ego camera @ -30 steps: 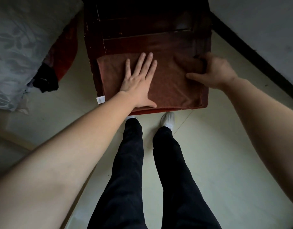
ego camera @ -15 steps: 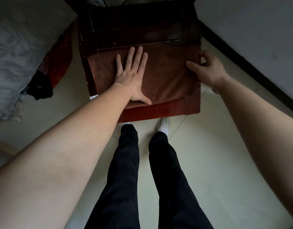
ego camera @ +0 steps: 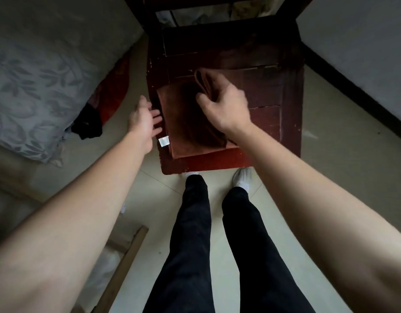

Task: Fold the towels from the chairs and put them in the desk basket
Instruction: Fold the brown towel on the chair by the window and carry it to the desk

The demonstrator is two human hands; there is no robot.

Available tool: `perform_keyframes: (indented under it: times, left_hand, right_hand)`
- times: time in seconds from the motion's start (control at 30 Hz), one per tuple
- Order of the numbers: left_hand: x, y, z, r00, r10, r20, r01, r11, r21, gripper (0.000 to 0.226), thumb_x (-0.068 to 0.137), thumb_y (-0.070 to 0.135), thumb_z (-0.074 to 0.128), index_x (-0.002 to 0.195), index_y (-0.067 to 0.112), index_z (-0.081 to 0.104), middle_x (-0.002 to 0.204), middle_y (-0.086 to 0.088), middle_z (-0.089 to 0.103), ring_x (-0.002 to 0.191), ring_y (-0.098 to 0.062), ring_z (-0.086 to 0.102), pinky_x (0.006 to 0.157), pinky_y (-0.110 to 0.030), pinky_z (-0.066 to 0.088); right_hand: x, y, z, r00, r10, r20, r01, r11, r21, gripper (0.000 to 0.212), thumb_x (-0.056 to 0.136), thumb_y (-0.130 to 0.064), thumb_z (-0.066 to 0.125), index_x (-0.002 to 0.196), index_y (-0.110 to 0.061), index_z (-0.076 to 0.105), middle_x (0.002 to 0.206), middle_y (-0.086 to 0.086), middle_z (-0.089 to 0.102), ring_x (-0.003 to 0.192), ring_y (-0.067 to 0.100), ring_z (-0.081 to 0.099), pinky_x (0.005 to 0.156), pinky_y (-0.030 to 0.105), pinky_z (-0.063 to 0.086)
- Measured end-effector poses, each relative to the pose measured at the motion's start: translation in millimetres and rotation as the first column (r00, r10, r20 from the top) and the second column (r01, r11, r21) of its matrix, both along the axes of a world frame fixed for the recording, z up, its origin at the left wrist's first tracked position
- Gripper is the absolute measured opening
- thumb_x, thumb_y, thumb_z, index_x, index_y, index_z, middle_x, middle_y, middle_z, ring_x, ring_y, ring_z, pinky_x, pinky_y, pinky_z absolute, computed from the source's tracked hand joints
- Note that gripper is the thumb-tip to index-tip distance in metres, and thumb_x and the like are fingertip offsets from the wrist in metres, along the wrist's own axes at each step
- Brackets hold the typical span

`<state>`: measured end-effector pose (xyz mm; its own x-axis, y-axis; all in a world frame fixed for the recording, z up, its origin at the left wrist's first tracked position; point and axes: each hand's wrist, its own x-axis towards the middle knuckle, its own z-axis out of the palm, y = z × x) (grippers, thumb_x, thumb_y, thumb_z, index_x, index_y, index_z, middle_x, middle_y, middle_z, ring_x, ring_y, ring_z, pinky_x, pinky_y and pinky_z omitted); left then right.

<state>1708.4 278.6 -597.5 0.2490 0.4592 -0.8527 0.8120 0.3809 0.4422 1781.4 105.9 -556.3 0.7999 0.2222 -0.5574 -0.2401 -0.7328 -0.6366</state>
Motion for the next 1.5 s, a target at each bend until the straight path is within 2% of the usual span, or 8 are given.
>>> perform_keyframes:
  times: [0.13, 0.23, 0.4, 0.57, 0.7, 0.93, 1.23, 1.5]
  left_hand:
    - [-2, 22, 0, 1.0, -0.014, -0.001, 0.014, 0.994, -0.108, 0.061, 0.103, 0.052, 0.021, 0.141, 0.011, 0.043, 0.119, -0.009, 0.06, 0.105, -0.023, 0.062, 0.094, -0.044, 0.046]
    - [0, 20, 1, 0.995, -0.1, -0.013, 0.099, 0.994, -0.049, 0.054, 0.104, 0.048, 0.027, 0.138, 0.011, 0.046, 0.118, -0.009, 0.061, 0.104, -0.023, 0.062, 0.091, -0.041, 0.049]
    - [4, 4, -2, 0.848, -0.528, -0.053, 0.476, 0.713, 0.515, 0.02, 0.093, 0.029, 0.057, 0.105, 0.015, 0.065, 0.09, 0.003, 0.064, 0.08, -0.015, 0.059, 0.071, -0.028, 0.047]
    - [16, -22, -11, 0.846, -0.529, -0.067, 0.508, 0.763, 0.4, 0.033, 0.086, 0.046, 0.063, 0.097, 0.015, 0.065, 0.086, 0.005, 0.064, 0.086, -0.018, 0.063, 0.079, -0.031, 0.052]
    - [21, -32, -10, 0.909, -0.411, -0.067, 0.416, 0.89, 0.187, 0.037, 0.08, 0.05, 0.07, 0.069, 0.016, 0.058, 0.073, 0.003, 0.06, 0.066, -0.014, 0.057, 0.061, -0.026, 0.044]
    - [10, -39, 8, 0.942, -0.313, 0.122, 0.316, 0.949, -0.005, 0.019, 0.078, 0.021, 0.077, 0.094, 0.013, 0.071, 0.091, -0.002, 0.076, 0.083, -0.016, 0.074, 0.081, -0.039, 0.06]
    - [-18, -14, -7, 0.981, -0.194, -0.029, 0.196, 0.979, 0.064, 0.023, 0.083, 0.021, 0.077, 0.095, 0.014, 0.059, 0.091, -0.002, 0.068, 0.083, -0.02, 0.07, 0.069, -0.042, 0.061]
    - [-20, -21, -10, 0.982, -0.181, -0.055, 0.188, 0.96, 0.208, 0.038, 0.074, 0.041, 0.077, 0.098, 0.017, 0.061, 0.097, 0.001, 0.07, 0.088, -0.018, 0.069, 0.082, -0.038, 0.059]
  right_hand:
    - [-17, 43, -14, 0.909, 0.184, -0.373, -0.124, 0.976, 0.178, 0.059, 0.094, -0.036, 0.06, 0.149, -0.029, 0.04, 0.126, 0.0, 0.065, 0.077, 0.021, 0.075, 0.074, 0.04, 0.063]
    - [-22, 28, -17, 0.938, 0.024, -0.346, 0.049, 0.979, 0.199, 0.038, 0.098, -0.023, 0.053, 0.135, -0.024, 0.057, 0.111, 0.004, 0.072, 0.063, 0.015, 0.072, 0.051, 0.029, 0.058]
    - [-22, -39, -22, 0.996, -0.087, -0.003, 0.086, 0.987, -0.133, 0.027, 0.093, -0.032, 0.055, 0.118, -0.03, 0.066, 0.106, -0.003, 0.074, 0.098, 0.02, 0.068, 0.088, 0.033, 0.053]
    - [-24, -64, -28, 0.994, -0.001, -0.112, -0.011, 0.994, -0.109, 0.033, 0.092, -0.032, 0.062, 0.124, -0.026, 0.057, 0.103, -0.003, 0.069, 0.095, 0.019, 0.066, 0.091, 0.038, 0.052]
    - [-23, -58, -36, 0.988, -0.084, -0.129, 0.071, 0.992, -0.105, 0.032, 0.09, -0.03, 0.064, 0.12, -0.027, 0.055, 0.085, -0.008, 0.064, 0.086, 0.015, 0.063, 0.086, 0.036, 0.053]
    - [-27, -59, -42, 0.983, -0.151, -0.107, 0.141, 0.986, -0.088, 0.03, 0.087, -0.027, 0.064, 0.116, -0.029, 0.057, 0.078, -0.013, 0.06, 0.074, -0.003, 0.057, 0.079, 0.026, 0.049]
    - [-27, -48, -45, 0.991, 0.058, -0.122, -0.071, 0.992, -0.101, 0.031, 0.082, -0.033, 0.065, 0.11, -0.031, 0.052, 0.092, -0.001, 0.063, 0.087, 0.018, 0.062, 0.079, 0.034, 0.052]
    - [-16, -46, -49, 0.944, -0.214, -0.251, 0.19, 0.975, -0.117, 0.04, 0.082, -0.038, 0.065, 0.119, -0.026, 0.058, 0.111, -0.004, 0.066, 0.1, 0.014, 0.063, 0.092, 0.033, 0.052]
